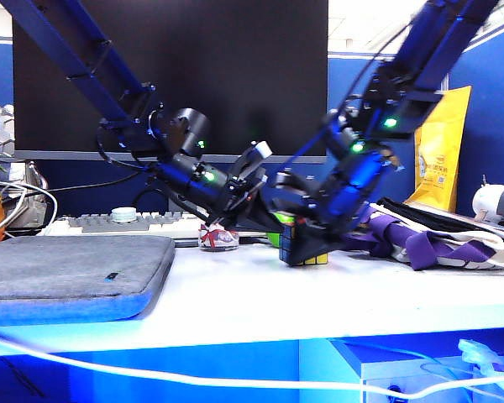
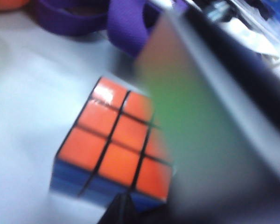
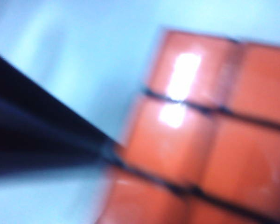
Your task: Rotate the Rubik's Cube so that its red face is facing towards you.
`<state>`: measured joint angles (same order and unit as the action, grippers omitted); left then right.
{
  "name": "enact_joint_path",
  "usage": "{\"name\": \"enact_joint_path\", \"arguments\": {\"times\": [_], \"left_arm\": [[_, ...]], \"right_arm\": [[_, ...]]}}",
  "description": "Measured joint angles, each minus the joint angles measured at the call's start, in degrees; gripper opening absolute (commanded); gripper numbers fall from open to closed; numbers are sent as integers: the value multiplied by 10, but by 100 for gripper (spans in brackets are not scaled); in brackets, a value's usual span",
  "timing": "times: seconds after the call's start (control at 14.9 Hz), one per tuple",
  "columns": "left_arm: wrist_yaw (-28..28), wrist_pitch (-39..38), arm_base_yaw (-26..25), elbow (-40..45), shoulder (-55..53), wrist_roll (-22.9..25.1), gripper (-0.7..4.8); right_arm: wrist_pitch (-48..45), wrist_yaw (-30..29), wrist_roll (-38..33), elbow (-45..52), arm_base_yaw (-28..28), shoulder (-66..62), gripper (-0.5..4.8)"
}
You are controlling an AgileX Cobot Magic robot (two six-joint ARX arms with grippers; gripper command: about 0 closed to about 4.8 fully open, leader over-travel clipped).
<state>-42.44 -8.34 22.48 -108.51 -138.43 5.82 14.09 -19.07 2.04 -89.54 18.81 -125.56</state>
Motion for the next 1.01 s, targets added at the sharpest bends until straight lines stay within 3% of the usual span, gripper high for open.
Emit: {"name": "enact_joint_path", "arguments": {"times": [0.13, 0.4, 0.54, 0.74, 1.01], "left_arm": [[0, 9, -3, 0, 0, -28, -6], [-2, 14, 2, -7, 0, -24, -6], [1, 15, 0, -10, 0, -22, -5], [2, 15, 1, -10, 0, -18, -5], [21, 12, 1, -10, 0, -16, -5]], "right_arm": [[11, 11, 10, 0, -12, 7, -1], [38, 50, 36, 0, -13, 30, -1], [38, 67, 38, 0, -39, 38, -1], [38, 34, 22, -5, -75, 39, -1], [65, 25, 18, -33, -74, 40, -1]]}}
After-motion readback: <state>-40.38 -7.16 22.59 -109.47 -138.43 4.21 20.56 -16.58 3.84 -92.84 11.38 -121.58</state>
